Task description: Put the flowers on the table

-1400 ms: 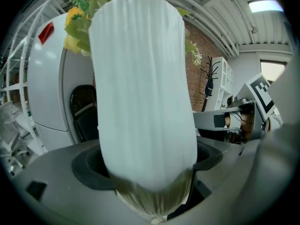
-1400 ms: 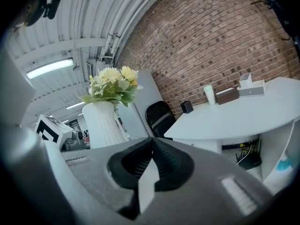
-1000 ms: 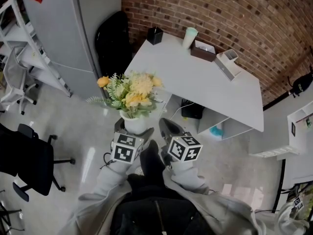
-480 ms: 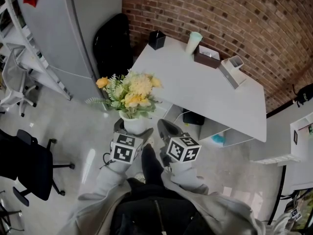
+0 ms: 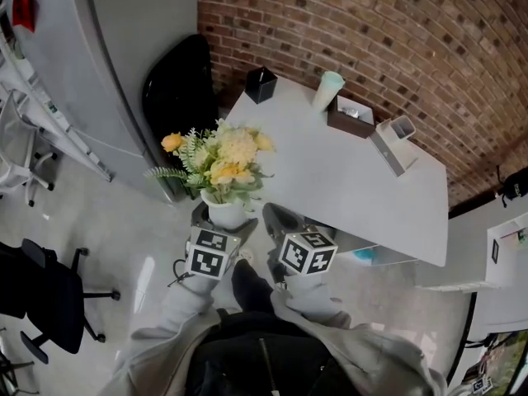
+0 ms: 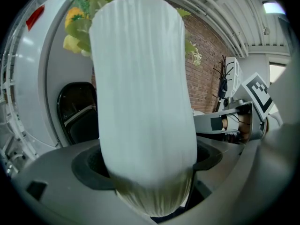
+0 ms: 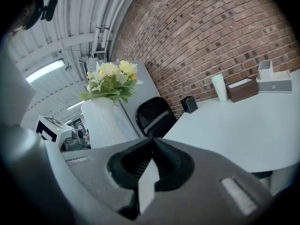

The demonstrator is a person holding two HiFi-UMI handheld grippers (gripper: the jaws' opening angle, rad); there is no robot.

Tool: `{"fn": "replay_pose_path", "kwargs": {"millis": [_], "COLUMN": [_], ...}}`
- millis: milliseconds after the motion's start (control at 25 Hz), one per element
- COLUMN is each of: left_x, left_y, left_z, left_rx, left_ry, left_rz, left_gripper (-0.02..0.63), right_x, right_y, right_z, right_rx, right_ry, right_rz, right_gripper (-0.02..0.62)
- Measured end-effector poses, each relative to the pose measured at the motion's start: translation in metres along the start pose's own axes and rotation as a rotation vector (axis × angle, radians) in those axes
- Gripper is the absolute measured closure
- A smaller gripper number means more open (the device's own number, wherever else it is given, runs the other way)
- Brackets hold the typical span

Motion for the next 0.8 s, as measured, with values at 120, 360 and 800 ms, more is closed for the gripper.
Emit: {"fn": "replay_pose_path", "kwargs": {"millis": [120, 360, 800], "left_x": [-0.022, -0.066, -0.137], "left_y": [-0.017, -0.048, -0.094], "left_z": [-0.014, -0.038, -0.077], "left_rx": [0.009, 0.02, -0.014], "left_ry": [-0.001, -0.003, -0.005], "left_rz": [0.0, 0.005, 0.009], "left_gripper": [0.137, 0.137, 0.137], "right_x": [-0.023, -0.063, -0.131], "right_y": [-0.014, -0.038, -0.07], "right_z": [0.017, 0.052, 0.107], "right_rx": [-0.007, -0.019, -0.044], "right_ry": [-0.01, -0.017, -0.048], "right_rz": [-0.007, -0.024, -0.023], "right_gripper": [0.595, 0.595, 0.595]}}
Point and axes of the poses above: the fingertips, and each gripper's own axes: x backward along the fingers, z to its right, y out of its underside, the point moved 4 cm from there along x, backward along the fingers, and after that the axes turned 6 degrees about x, right-handed, at the moved point
